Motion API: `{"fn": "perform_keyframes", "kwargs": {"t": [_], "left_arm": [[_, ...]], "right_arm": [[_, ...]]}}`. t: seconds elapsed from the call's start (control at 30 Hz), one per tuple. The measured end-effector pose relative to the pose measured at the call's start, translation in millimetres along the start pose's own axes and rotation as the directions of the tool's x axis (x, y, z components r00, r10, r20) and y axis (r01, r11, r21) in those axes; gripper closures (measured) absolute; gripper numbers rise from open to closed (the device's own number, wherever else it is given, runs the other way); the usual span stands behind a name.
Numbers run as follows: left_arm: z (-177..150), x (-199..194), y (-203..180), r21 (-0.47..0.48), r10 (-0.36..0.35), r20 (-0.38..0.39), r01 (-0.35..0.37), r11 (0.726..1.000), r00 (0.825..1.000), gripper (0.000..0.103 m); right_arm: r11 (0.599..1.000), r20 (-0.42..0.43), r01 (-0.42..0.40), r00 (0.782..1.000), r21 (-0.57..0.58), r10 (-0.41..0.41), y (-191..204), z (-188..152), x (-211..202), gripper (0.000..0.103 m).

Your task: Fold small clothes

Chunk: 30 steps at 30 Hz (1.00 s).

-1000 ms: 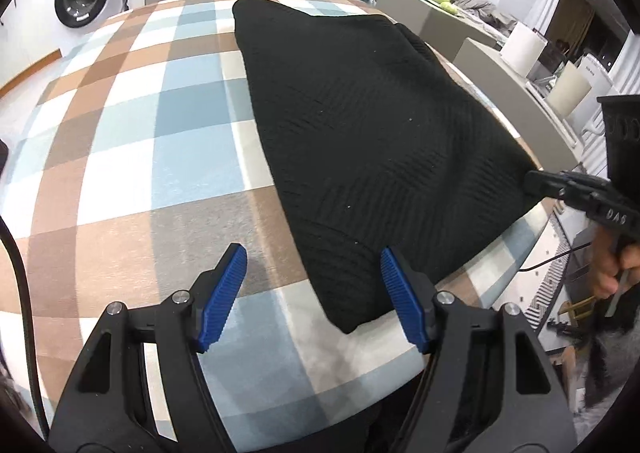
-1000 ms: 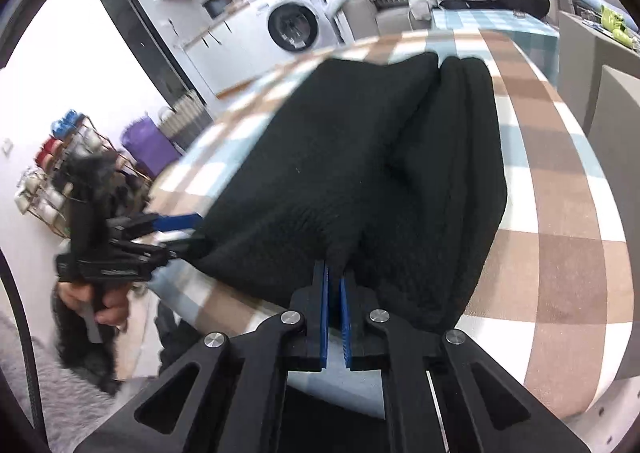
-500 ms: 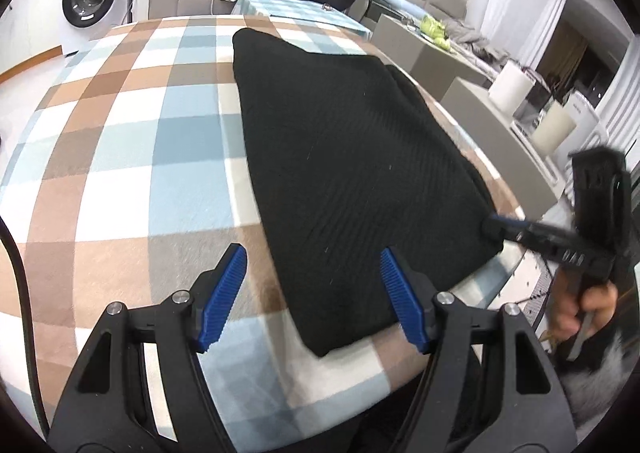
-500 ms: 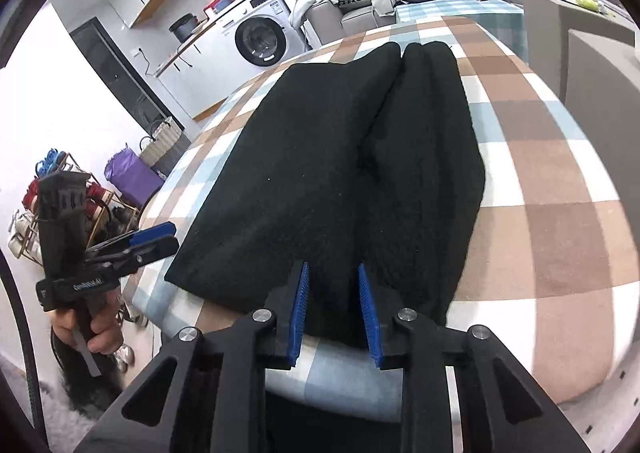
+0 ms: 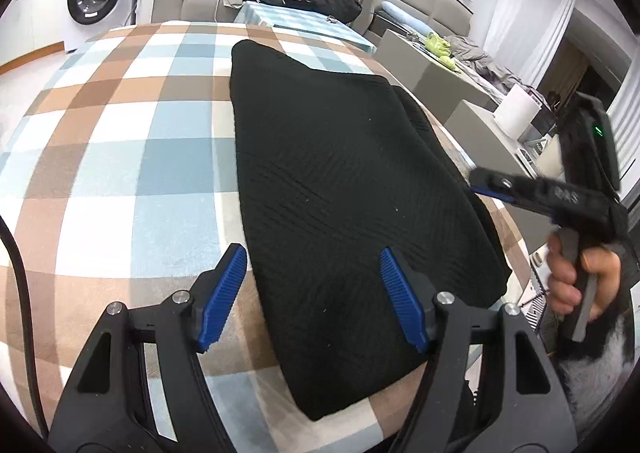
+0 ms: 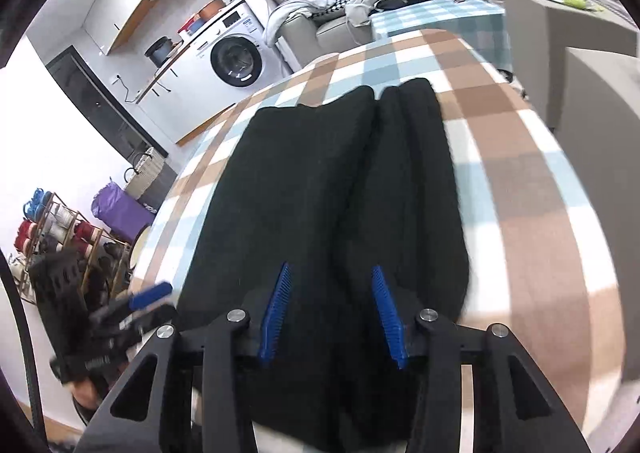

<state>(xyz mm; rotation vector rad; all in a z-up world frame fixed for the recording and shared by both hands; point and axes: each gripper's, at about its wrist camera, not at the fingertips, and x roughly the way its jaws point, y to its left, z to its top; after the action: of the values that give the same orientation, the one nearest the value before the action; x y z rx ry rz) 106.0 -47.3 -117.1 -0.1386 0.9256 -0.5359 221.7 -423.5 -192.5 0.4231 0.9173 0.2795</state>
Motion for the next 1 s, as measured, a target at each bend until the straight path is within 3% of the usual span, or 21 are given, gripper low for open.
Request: {"fn": "perform_keyframes", "kwargs": {"t": [0.13,0.23,0.33,0.47,0.57,0.6,0.63,0.67,0.77,0.9,1.0], "left_arm": [[0.6,8.7,-3.5,0.015,0.004,-0.014,-0.004,1.0,1.0,0.036],[1.3,15.5,-5.1,0.016,0.028,-0.029,-0.028,0.999,0.999,0.036],[3.1,20.1,-7.3,-0.001,0.031,-0.034,-0.031,1.0,0.999,0.036],[3.0,22.1,-11.6,0.004,0.052,-0.031,-0.052,0.999,0.998,0.036],[2.8,21.9,-9.9,-0.005,0.051,-0.032,-0.051,0.999,0.998,0.036],[3.2,22.0,-9.3,-0.008,0.05,-0.033,-0.05,0.999,0.998,0.036],[4.2,22.4,-9.0,-0.008,0.049,-0.035,-0.05,0.999,0.998,0.036],[5.2,22.4,-9.1,-0.005,0.052,-0.034,-0.053,0.999,0.998,0.036],[6.6,24.1,-11.1,0.013,0.06,-0.035,-0.059,0.998,0.998,0.036],[8.2,30.6,-13.4,0.034,0.067,-0.047,-0.066,0.997,0.997,0.036],[7.4,30.7,-13.5,0.049,0.07,-0.046,-0.068,0.996,0.996,0.036]], "right_arm": [[1.0,-0.028,0.002,1.0,-0.027,-0.003,7.6,15.3,21.5,0.06],[0.999,-0.057,0.012,0.998,-0.05,-0.015,9.6,26.5,37.0,0.07],[0.996,-0.047,0.066,0.997,-0.057,-0.069,2.9,46.4,45.0,0.07],[0.999,-0.113,0.005,0.994,0.046,0.0,-14.0,65.0,65.6,0.07],[1.0,-0.114,0.001,0.994,0.031,0.003,-12.8,70.5,71.0,0.07],[1.0,-0.115,0.018,0.993,0.01,-0.016,-10.1,71.1,72.9,0.074],[1.0,-0.112,0.027,0.993,-0.009,-0.027,-7.1,71.5,73.5,0.093],[0.999,-0.105,0.024,0.994,-0.034,-0.027,-3.0,73.2,72.2,0.094],[0.989,-0.032,0.001,0.999,-0.148,-0.006,16.2,79.9,54.0,0.094],[0.984,-0.141,0.116,0.981,-0.132,-0.134,0.9,82.3,81.7,0.091],[0.994,-0.139,0.075,0.987,-0.082,-0.086,-8.1,86.5,81.1,0.082]]}}
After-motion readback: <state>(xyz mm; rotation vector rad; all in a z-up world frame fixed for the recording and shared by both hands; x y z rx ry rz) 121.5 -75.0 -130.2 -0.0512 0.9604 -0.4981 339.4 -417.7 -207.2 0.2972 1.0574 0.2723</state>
